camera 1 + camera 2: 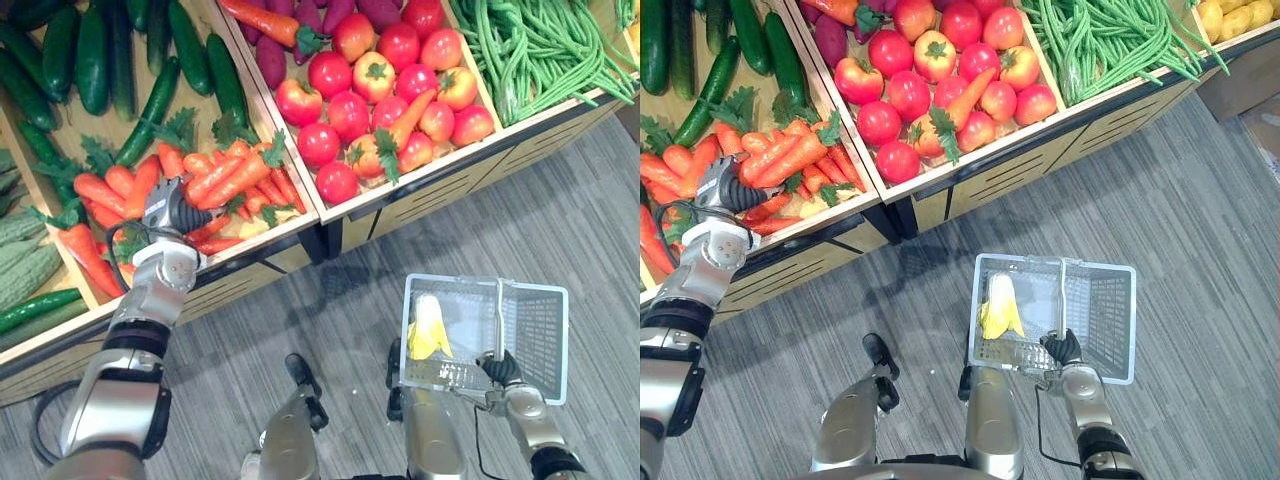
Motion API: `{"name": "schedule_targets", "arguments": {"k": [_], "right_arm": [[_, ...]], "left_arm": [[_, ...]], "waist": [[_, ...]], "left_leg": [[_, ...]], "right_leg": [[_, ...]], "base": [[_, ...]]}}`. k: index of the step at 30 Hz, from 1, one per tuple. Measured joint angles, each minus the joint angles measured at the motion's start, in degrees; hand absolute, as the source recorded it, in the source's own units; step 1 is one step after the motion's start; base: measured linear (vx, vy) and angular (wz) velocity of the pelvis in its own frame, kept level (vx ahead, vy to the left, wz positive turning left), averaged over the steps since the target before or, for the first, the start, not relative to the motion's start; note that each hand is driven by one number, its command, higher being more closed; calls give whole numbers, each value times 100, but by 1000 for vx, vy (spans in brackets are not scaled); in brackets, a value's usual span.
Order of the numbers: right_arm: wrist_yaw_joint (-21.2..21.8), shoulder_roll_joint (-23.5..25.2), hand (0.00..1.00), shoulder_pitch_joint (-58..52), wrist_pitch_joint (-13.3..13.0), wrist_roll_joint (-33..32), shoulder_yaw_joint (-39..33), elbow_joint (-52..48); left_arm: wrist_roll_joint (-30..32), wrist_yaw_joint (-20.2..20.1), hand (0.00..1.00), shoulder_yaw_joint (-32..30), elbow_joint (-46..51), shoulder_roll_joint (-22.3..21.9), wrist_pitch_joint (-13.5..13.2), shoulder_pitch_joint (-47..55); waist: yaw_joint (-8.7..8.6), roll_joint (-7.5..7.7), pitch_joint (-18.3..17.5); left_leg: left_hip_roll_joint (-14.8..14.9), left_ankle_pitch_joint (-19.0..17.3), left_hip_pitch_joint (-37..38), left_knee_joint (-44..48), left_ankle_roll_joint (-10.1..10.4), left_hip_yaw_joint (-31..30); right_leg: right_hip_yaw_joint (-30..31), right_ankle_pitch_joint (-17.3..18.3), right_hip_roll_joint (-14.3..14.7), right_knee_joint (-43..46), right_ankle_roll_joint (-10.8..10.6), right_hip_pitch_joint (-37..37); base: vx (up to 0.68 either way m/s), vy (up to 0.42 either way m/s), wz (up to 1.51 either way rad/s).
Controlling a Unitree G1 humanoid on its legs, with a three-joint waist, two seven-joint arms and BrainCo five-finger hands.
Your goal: Pick vegetable in the basket
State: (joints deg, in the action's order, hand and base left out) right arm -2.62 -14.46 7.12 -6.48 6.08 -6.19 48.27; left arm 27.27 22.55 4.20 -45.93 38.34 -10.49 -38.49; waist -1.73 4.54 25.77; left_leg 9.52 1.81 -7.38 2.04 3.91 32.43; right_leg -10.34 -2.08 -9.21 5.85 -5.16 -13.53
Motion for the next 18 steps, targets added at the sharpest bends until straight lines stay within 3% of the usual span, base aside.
{"name": "schedule_targets", "arguments": {"k": [10,18], "right_arm": [[-92,25,100,-226,116,76,-269,-2],[11,12,100,-667,142,676,-697,-22]], "left_arm": [[-2,651,100,-510,863,58,-8,100],[-7,653,100,-454,2180,278,-205,913]], "waist": [[40,-20,-53],[38,-4,-808]], "left_leg": [[-63,99,451,-217,0,-84],[-122,109,895,-481,28,65]], "right_leg": [[-120,1,-8,-107,-3,482],[-20,-17,25,-242,-31,807]], "base": [[-7,5,4],[25,6,-8]]}}
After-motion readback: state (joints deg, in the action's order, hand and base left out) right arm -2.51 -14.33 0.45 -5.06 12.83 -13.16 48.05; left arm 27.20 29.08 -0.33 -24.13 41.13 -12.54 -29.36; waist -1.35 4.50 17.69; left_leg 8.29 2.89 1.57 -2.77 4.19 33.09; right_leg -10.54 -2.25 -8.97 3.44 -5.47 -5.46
